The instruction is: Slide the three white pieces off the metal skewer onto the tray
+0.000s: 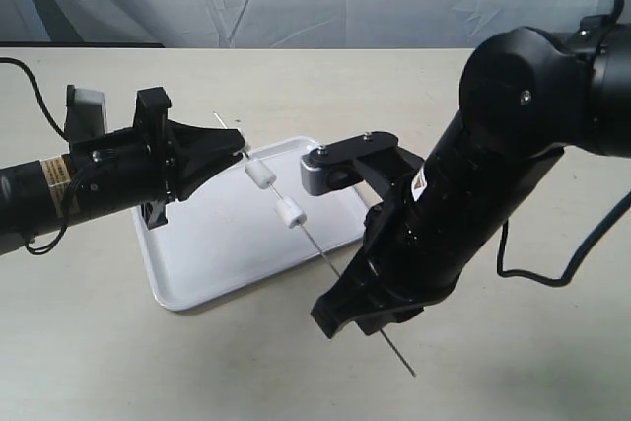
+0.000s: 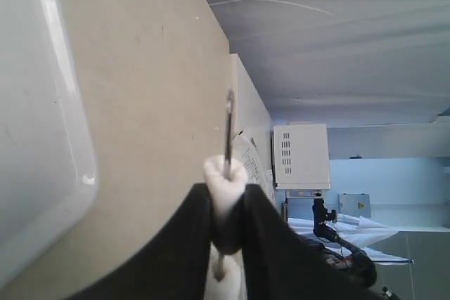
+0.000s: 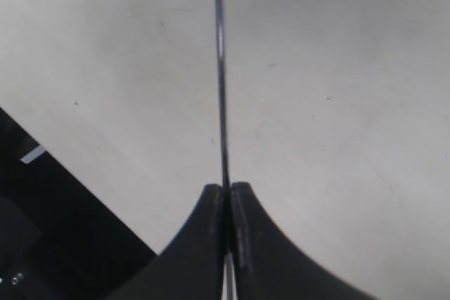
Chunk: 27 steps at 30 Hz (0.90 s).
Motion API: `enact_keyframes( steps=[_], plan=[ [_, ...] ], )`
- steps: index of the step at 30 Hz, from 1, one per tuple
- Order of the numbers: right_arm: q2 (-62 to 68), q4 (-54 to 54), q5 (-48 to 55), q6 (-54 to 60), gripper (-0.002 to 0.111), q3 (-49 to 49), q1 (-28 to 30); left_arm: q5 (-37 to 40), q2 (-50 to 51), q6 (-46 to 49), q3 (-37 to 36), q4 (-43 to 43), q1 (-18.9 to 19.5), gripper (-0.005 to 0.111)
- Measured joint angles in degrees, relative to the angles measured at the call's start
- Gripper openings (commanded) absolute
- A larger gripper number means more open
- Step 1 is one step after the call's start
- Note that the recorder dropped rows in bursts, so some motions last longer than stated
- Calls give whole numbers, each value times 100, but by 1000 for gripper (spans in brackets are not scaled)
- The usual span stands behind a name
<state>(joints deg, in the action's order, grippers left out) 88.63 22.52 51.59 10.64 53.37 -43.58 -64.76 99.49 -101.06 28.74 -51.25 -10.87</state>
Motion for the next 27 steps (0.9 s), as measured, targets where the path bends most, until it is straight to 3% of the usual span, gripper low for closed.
enact_keyframes(
  steps=[7, 16, 23, 27],
  plan=[
    [-171, 0, -138, 127, -1, -846, 0, 156, 0, 316, 0, 441, 0, 15],
    [-725, -92, -338, 116, -1, -1341, 0, 1101, 0, 1117, 0, 615, 0, 15],
    [-737, -121, -531, 116, -1, -1341, 0, 2345, 9, 1898, 0, 47, -196, 34],
    [-724, -131, -627, 56, -1, -1341, 0, 2517, 9, 1987, 0, 37, -205, 36]
  ],
)
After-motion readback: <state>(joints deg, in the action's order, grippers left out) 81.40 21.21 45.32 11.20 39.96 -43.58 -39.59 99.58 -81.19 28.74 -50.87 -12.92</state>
